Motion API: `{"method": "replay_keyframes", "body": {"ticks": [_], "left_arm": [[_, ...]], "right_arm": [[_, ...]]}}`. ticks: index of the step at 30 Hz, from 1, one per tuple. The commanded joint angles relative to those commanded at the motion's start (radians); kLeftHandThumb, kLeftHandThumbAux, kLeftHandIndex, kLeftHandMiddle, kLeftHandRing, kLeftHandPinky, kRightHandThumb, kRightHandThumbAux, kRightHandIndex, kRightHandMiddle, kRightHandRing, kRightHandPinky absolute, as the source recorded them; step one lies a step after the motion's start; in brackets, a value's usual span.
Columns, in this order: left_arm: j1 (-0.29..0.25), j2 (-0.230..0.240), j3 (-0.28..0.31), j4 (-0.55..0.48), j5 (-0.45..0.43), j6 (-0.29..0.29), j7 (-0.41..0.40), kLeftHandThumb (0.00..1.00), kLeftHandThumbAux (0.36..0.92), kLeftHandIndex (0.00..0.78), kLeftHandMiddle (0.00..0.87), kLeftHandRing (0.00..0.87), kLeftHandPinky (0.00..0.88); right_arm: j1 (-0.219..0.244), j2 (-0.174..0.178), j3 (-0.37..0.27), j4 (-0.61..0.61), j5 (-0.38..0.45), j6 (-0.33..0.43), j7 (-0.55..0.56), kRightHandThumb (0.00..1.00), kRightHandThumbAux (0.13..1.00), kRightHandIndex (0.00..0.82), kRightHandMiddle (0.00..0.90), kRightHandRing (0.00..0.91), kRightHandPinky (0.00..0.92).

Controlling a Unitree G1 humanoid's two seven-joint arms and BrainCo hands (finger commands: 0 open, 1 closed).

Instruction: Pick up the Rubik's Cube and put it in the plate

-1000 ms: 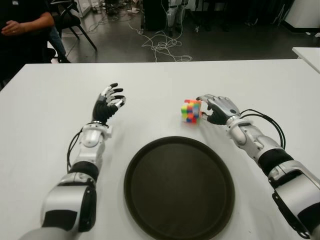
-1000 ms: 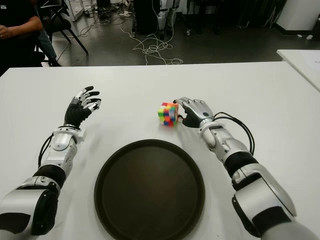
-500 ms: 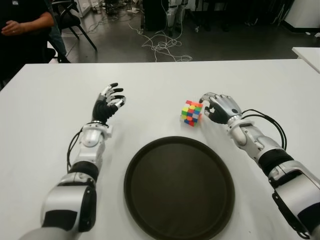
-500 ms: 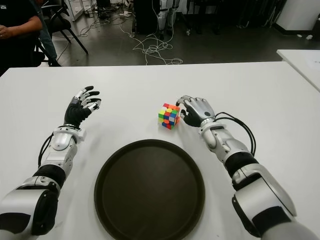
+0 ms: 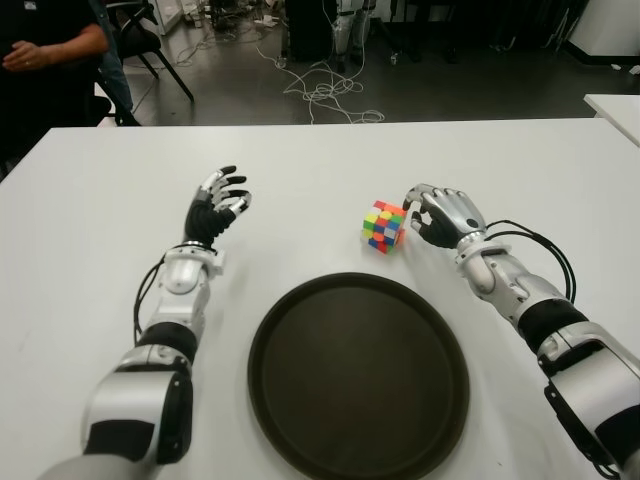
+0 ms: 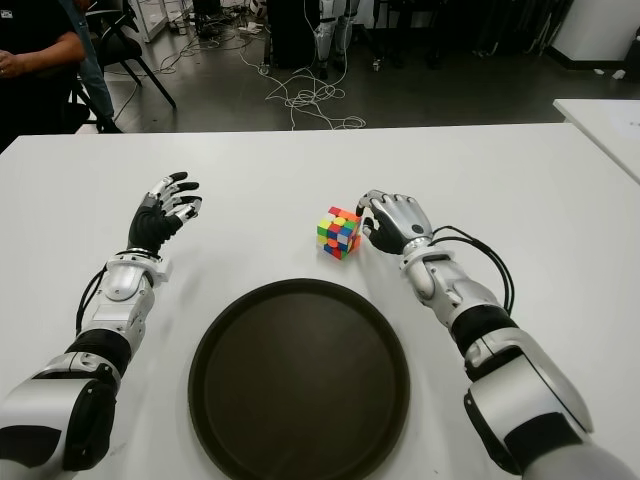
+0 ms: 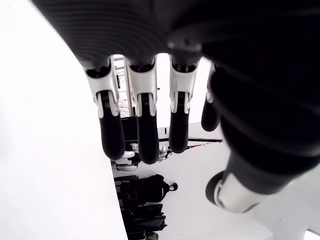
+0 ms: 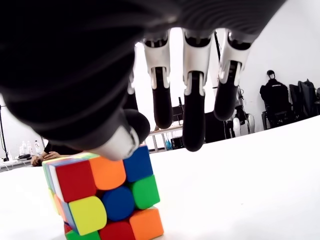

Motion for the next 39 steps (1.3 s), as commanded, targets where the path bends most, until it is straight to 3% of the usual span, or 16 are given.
{"method": "replay_keyframes", "body": {"ticks": [9, 12, 13, 15, 19, 27, 39], "left_arm": [[-0.002, 0.003, -0.004, 0.001, 0.007, 0.002, 0.006, 0.074, 0.775, 0.182, 0.255, 0.279, 0.338], [-0.002, 0.003, -0.003, 0.002, 0.007, 0.004, 0.004, 0.079, 0.775, 0.183, 0.257, 0.283, 0.332], [-0.002, 0.003, -0.003, 0.002, 0.007, 0.004, 0.002, 0.072, 0.776, 0.180, 0.254, 0.280, 0.334], [-0.003, 0.003, -0.002, 0.002, 0.005, 0.004, -0.002, 0.063, 0.777, 0.176, 0.252, 0.277, 0.336], [-0.004, 0.003, 0.001, 0.004, 0.002, 0.004, -0.007, 0.037, 0.782, 0.174, 0.249, 0.276, 0.331], [-0.007, 0.004, 0.004, 0.007, 0.000, 0.010, -0.009, 0.030, 0.767, 0.170, 0.244, 0.271, 0.332], [-0.010, 0.009, 0.007, 0.011, -0.002, 0.015, -0.016, 0.029, 0.767, 0.176, 0.254, 0.282, 0.340]], "right_arm": [[-0.006, 0.007, -0.005, 0.021, 0.008, -0.007, -0.010, 0.690, 0.740, 0.409, 0.376, 0.388, 0.400], [-0.009, 0.010, -0.010, 0.025, 0.018, -0.015, 0.019, 0.683, 0.743, 0.402, 0.344, 0.348, 0.361], [-0.012, 0.011, -0.011, 0.027, 0.023, -0.019, 0.036, 0.446, 0.777, 0.280, 0.236, 0.229, 0.231], [-0.017, 0.010, -0.012, 0.028, 0.028, -0.023, 0.071, 0.182, 0.797, 0.130, 0.106, 0.097, 0.094], [-0.020, 0.007, -0.008, 0.026, 0.022, -0.023, 0.097, 0.047, 0.741, 0.034, 0.027, 0.025, 0.024], [-0.025, 0.012, -0.004, 0.062, 0.016, -0.050, 0.077, 0.001, 0.639, 0.001, 0.001, 0.000, 0.000], [-0.044, 0.012, 0.005, 0.074, 0.012, -0.035, 0.137, 0.000, 0.624, 0.000, 0.000, 0.000, 0.000]]}}
